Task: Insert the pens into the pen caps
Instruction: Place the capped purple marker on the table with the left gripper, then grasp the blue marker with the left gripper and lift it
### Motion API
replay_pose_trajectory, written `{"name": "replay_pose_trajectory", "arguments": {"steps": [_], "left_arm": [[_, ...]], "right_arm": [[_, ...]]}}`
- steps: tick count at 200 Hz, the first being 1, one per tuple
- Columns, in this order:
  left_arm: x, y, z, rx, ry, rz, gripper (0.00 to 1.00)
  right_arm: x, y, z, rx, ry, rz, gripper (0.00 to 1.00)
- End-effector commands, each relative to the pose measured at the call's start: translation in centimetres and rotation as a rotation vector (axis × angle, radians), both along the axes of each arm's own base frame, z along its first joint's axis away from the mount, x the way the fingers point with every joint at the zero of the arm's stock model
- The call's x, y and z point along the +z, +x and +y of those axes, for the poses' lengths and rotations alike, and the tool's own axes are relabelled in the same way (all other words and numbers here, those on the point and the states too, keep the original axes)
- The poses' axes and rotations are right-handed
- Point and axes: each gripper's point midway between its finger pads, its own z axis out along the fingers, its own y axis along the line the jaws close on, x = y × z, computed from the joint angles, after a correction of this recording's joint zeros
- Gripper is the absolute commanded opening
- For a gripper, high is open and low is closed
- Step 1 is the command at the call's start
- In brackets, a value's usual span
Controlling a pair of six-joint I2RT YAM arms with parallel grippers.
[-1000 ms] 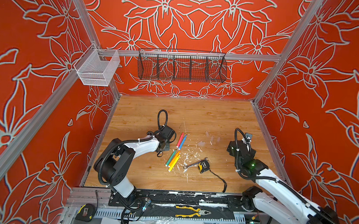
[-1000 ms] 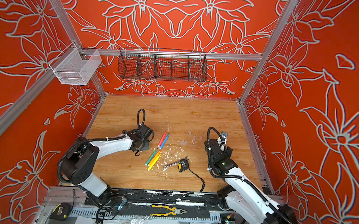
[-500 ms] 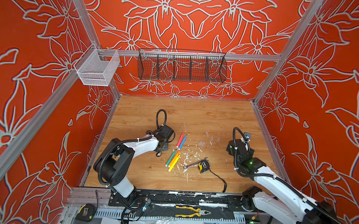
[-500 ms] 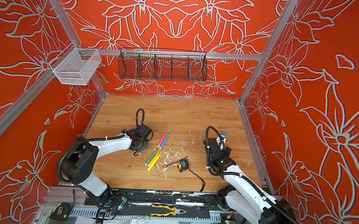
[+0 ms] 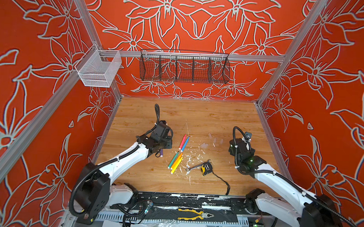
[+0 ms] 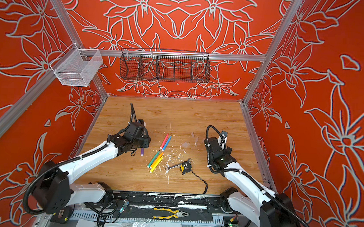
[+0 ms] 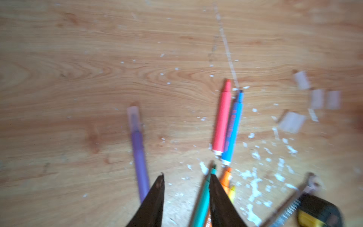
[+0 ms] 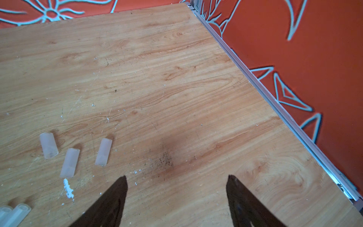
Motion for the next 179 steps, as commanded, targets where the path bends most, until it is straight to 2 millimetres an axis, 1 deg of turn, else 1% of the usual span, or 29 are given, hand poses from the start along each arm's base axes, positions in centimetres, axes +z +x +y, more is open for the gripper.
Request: {"name": "replay_pose_trajectory", "arguments": {"steps": [1,17,28,49,65,91,110,127,146,179], "left_arm": [[0.7,-1.0,-3.1,-0.158,-0.096,-0.026,0.39],[0.8,-1.2,-4.3,-0.204,-0.100,-0.027,0.40],[0.5,-1.3,-5.2,-0.237,-0.087,-0.016,0.40],[-0.8,-1.4,-7.1,-0.281,-0.014,0.004,0.39],[-1.9,-1.2,-8.0,-0.289,0.048,0.029,0.38],[-3.6,-0.6,-9.4,-0.308,0.071,0.074,0.37],[-5.1,0.0,-9.7,-0.302,0.107,0.108,0.35],[-6.3,0.6,-9.5,-0.284,0.157,0.140,0.32],[-7.3,1.3,-9.0,-0.249,0.215,0.162,0.31],[-9.3,1.7,-9.1,-0.246,0.261,0.213,0.29]], "right_arm": [[0.8,0.4,-0.2,-0.029,0.006,-0.010,0.80],[0.7,0.5,-0.1,-0.027,0.003,0.000,0.80],[0.6,0.6,0.0,-0.024,0.001,0.005,0.80],[0.5,0.7,0.1,-0.024,-0.002,0.016,0.79],[0.4,0.7,0.1,-0.025,-0.004,0.019,0.79],[0.4,0.8,0.1,-0.022,-0.006,0.025,0.79],[0.3,0.9,0.3,-0.019,-0.007,0.033,0.78],[0.1,1.0,0.3,-0.019,-0.013,0.043,0.78],[0.1,1.1,0.4,-0.019,-0.015,0.047,0.78],[0.1,1.3,0.5,-0.022,-0.022,0.061,0.76]]}}
